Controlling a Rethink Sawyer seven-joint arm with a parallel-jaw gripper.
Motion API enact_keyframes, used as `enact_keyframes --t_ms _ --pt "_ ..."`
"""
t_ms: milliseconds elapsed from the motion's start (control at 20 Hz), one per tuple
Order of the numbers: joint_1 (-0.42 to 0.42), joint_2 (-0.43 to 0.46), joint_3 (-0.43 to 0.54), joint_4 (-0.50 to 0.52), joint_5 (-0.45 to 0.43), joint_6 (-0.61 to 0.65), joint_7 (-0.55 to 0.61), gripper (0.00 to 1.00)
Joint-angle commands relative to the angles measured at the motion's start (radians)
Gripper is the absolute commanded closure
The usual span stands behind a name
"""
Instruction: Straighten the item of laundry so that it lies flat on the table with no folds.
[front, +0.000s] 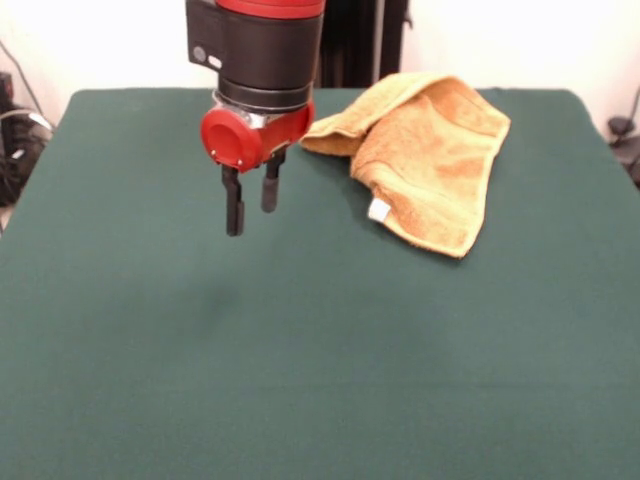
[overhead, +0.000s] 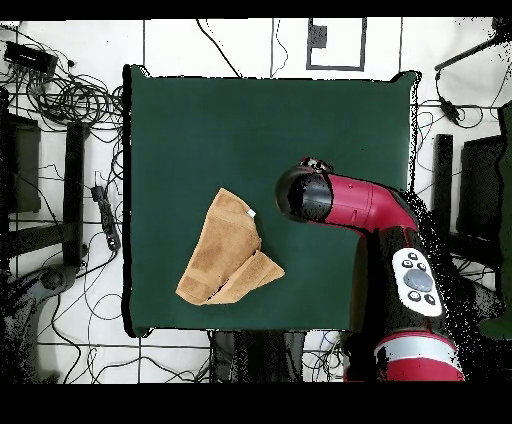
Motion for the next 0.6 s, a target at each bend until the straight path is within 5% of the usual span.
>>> enact_keyframes --t_ms 50,600 --pt "0.037 0.018 0.013 0.136 0.073 -0.028 0.366 0.0" --pt "0.037 0.029 -0.003 0.152 0.121 -0.041 0.448 0.0"
